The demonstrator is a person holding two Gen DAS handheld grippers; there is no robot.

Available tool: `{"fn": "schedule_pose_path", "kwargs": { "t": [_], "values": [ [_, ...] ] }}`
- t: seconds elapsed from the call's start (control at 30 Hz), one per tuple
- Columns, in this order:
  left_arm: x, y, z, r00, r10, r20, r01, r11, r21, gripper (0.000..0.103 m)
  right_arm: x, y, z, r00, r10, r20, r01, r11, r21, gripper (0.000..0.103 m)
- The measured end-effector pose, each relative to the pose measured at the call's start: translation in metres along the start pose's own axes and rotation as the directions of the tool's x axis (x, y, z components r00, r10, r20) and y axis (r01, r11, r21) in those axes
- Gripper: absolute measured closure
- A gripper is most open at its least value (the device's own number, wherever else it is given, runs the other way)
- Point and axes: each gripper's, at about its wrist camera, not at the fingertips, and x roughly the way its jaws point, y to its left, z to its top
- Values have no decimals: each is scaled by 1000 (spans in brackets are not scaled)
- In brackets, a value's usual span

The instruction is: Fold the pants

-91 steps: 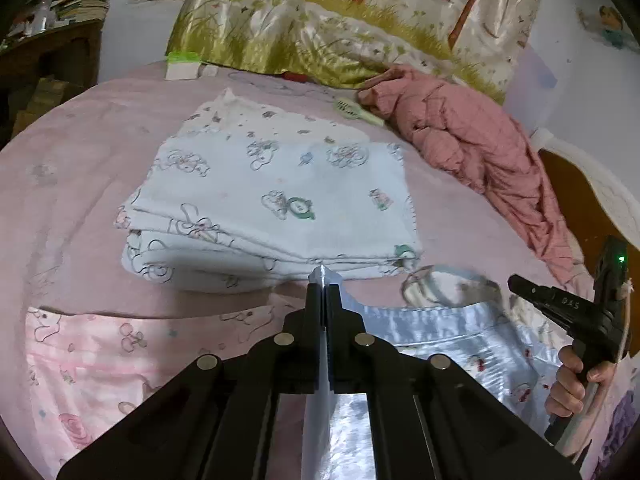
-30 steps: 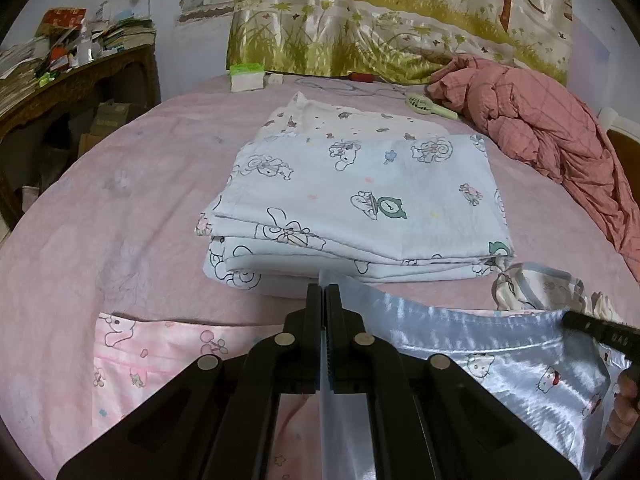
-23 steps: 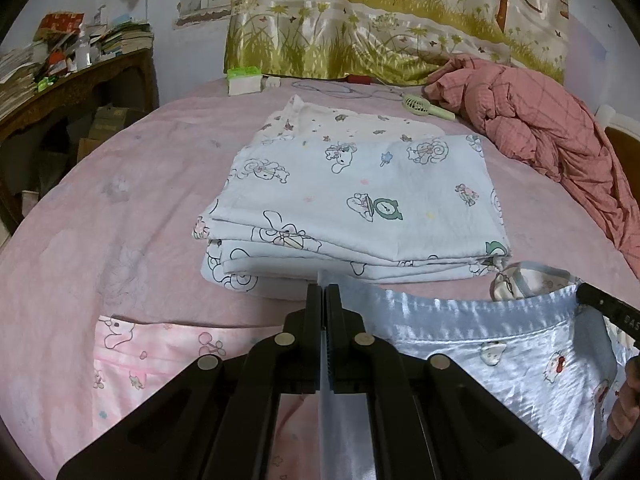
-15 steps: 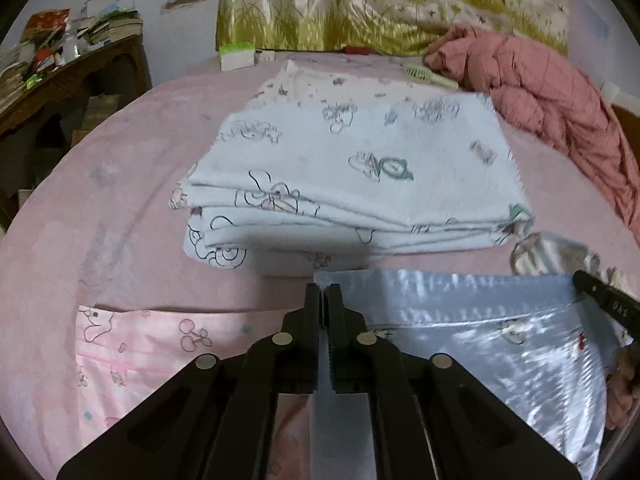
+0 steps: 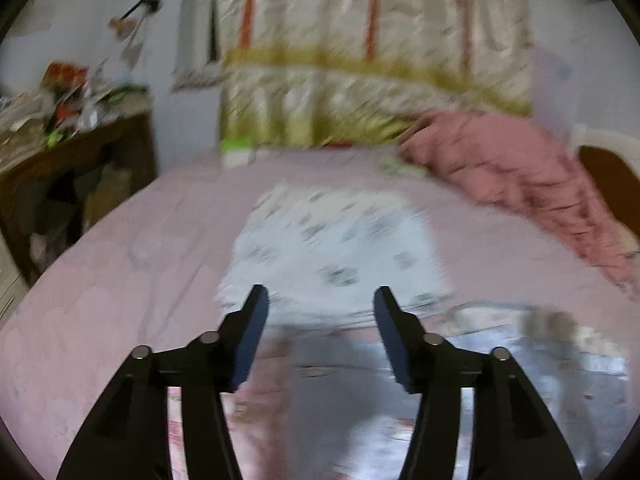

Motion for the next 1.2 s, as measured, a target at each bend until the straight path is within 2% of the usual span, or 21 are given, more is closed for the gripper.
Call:
{"fn": "schedule_pose_path", "kwargs": {
  "t": [0.07, 0.1, 0.13, 0.2, 0.27, 0.3, 0.37, 0.43, 0.53, 0.6, 0.63, 0.67, 0.73, 0.8, 0.87, 0.93, 1.07, 1.1, 1.13, 1.2],
  "values": [
    [-17, -26, 3, 995, -95, 8, 95, 995, 34, 45, -38, -17, 8, 997, -61, 44, 63, 997, -52, 39],
    [-20, -43, 5, 986, -165, -8, 165, 985, 55, 45, -54, -27, 9, 993, -98, 67, 102, 992, -69, 39],
    [-21, -59, 5, 971, -236, -34, 238, 969, 67, 45, -72, -44, 8, 984, -150, 92, 157, 985, -68, 39],
    [-11, -95, 5, 933, -341, -119, 351, 934, 71, 45, -91, -79, 1, 975, -198, 103, 202, 979, -27, 39],
    [5, -133, 5, 896, -390, -212, 413, 908, 76, 49, -99, -122, -5, 978, -188, 87, 185, 982, 40, 39],
    [16, -157, 3, 872, -409, -270, 446, 890, 92, 51, -97, -140, -6, 981, -177, 72, 172, 982, 71, 39],
    [38, -199, -1, 833, -410, -372, 483, 866, 129, 52, -90, -177, -10, 985, -173, 24, 168, 976, 139, 39],
    [65, -236, -9, 803, -381, -458, 490, 860, 142, 52, -81, -209, -14, 985, -171, -6, 169, 966, 195, 39],
    [102, -278, -24, 764, -347, -543, 479, 870, 119, 57, -67, -247, -24, 991, -108, -77, 126, 949, 291, 39],
    [120, -297, -36, 744, -326, -583, 465, 879, 102, 62, -53, -270, -31, 993, -30, -117, 68, 938, 341, 41],
    [131, -303, -40, 739, -321, -593, 459, 883, 95, 65, -44, -281, -36, 990, 14, -138, 38, 930, 366, 43],
    [137, -306, -44, 740, -315, -595, 451, 888, 90, 67, -36, -290, -40, 987, 42, -158, 23, 923, 383, 48],
    [146, -308, -53, 740, -302, -601, 432, 899, 80, 71, -17, -300, -49, 975, 72, -210, 22, 911, 411, 56],
    [158, -309, -56, 727, -302, -617, 428, 901, 63, 71, 0, -308, -58, 962, 79, -260, 39, 906, 421, 62],
    [164, -307, -55, 733, -288, -616, 412, 909, 66, 71, 13, -310, -65, 951, 73, -301, 63, 906, 418, 64],
    [168, -306, -55, 729, -283, -623, 414, 908, 71, 71, 27, -309, -72, 937, 54, -345, 96, 909, 405, 64],
    [179, -307, -60, 681, -308, -664, 443, 895, 39, 71, 45, -301, -78, 913, 14, -407, 139, 928, 345, 64],
    [181, -310, -63, 674, -310, -671, 452, 891, 42, 71, 48, -301, -79, 908, 0, -419, 155, 928, 338, 64],
    [181, -312, -64, 674, -303, -674, 455, 889, 55, 72, 51, -302, -81, 904, -7, -427, 166, 927, 337, 64],
    [182, -316, -66, 700, -245, -670, 420, 901, 109, 72, 53, -305, -84, 902, 3, -432, 166, 921, 352, 67]
  ]
}}
